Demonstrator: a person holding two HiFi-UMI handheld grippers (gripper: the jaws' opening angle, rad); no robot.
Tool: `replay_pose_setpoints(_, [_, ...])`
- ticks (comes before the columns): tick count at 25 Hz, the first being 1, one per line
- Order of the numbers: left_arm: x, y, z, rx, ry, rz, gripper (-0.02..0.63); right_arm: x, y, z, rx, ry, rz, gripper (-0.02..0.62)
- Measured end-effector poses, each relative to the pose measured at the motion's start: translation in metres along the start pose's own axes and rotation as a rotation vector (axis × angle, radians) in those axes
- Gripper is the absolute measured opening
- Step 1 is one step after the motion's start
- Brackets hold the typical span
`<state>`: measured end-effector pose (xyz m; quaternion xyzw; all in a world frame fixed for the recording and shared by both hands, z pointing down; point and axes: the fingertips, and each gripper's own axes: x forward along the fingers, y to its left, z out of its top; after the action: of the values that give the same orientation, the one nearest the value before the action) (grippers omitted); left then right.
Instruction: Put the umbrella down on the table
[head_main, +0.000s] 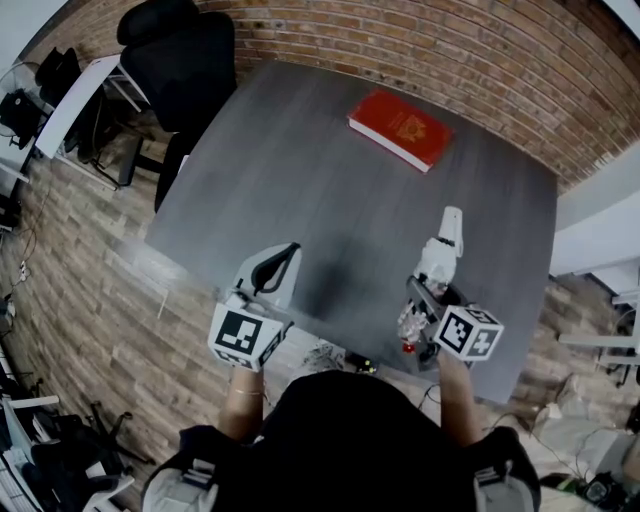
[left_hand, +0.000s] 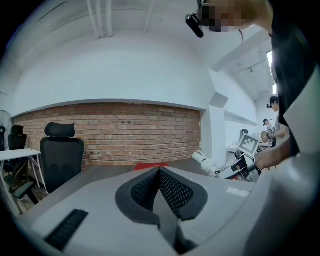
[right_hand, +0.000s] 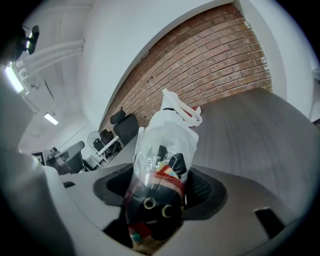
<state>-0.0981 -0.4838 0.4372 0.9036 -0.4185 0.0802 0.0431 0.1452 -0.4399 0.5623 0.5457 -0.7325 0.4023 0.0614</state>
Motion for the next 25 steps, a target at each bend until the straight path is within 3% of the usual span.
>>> replay_pose_setpoints(25, [-0.003,0.015,-0.018,-0.04,0.018,0.029,0.0,0.036,-0.044,-0.034,0.004,0.134,-0.127,0.288])
